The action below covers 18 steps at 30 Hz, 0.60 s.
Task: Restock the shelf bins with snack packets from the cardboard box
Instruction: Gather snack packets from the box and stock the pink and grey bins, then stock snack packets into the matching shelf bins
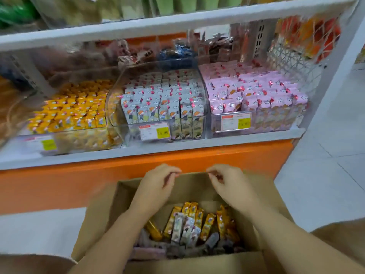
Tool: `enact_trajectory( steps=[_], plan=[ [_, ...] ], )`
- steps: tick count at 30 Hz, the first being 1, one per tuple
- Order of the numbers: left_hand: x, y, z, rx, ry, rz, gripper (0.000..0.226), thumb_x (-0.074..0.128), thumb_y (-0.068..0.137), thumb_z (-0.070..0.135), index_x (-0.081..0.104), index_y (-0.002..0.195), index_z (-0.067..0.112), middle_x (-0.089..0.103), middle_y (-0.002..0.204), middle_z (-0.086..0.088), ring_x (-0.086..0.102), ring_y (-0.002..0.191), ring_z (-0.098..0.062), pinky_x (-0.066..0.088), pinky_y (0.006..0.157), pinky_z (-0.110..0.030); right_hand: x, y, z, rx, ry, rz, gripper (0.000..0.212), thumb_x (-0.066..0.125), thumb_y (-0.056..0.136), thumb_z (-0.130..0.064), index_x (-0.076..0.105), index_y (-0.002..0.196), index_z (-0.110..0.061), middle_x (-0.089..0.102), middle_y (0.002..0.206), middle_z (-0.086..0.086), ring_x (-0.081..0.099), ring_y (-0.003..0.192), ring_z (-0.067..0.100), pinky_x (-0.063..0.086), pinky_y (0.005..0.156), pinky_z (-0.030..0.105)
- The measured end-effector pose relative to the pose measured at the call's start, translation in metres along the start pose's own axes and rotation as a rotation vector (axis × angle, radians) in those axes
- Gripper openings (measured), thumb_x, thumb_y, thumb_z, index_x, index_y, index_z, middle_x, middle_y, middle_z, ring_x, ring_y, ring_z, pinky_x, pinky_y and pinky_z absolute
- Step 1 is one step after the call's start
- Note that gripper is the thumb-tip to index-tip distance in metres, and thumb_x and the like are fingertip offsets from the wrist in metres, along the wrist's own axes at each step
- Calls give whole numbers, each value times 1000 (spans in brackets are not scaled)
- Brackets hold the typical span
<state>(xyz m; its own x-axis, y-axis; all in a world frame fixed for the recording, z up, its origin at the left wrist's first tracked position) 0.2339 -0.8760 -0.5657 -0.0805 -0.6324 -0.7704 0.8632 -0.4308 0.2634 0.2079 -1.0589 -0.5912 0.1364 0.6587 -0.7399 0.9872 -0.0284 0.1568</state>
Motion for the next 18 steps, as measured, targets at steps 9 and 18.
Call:
enact_trajectory(
  steps=[9,18],
  plan=[
    [65,-67,-162,-601,-67,-282,27,48,98,19,60,123,19,63,118,1,60,102,-12,42,80,-14,143,-12,62,306,5,-428,31,54,92,-14,57,124,-12,59,102,-2,56,96,10,42,80,20],
    [137,-124,-230,-855,-80,-560,32,52,96,18,57,128,15,61,124,-6,56,115,-19,43,99,-30,231,-43,117,504,-5,-710,42,60,92,-21,51,132,-14,59,128,7,55,118,21,44,92,25]
  ],
)
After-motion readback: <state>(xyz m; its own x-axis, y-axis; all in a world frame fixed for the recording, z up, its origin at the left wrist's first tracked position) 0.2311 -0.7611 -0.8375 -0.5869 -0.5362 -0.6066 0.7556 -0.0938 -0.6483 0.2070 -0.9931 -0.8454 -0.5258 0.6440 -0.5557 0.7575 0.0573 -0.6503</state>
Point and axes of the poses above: each hand's wrist, its own y-axis towards the middle knuckle, its own x-axis out of the palm, z = x × y, the point moved 8 cm from there along y, towards the middle knuckle
